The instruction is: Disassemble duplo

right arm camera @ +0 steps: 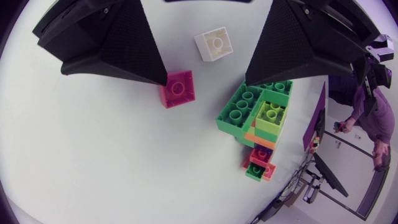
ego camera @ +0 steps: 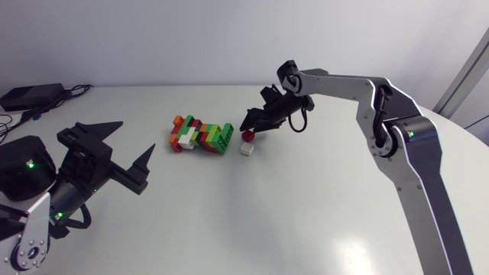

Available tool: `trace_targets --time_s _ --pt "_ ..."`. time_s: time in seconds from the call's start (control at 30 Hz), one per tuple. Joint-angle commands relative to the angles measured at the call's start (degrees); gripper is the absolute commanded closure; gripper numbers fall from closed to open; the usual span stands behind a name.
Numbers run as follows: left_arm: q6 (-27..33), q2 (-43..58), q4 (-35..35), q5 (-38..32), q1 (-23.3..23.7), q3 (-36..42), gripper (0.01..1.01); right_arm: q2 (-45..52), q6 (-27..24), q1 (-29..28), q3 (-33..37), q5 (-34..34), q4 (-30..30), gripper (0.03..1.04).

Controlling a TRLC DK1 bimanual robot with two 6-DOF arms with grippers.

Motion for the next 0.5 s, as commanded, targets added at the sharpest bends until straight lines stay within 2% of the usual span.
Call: trace_targets --time_s 0.0,0.2,0.47 --pt "-0.7 0.5 0.9 0.5 -0.1 1.4 0.056 -1.2 1.9 -0.2 -1.9 -3.4 0.6 0.16" --pt "-0.8 0.7 0.8 0.5 0.0 1.5 0.056 -1.0 3.3 1.0 -2.3 -7.9 2.6 0.16" --pt "-0.8 1.0 0.8 0.5 0.0 1.6 0.056 4.5 8.6 1.2 3.8 -17.2 2.3 0.16"
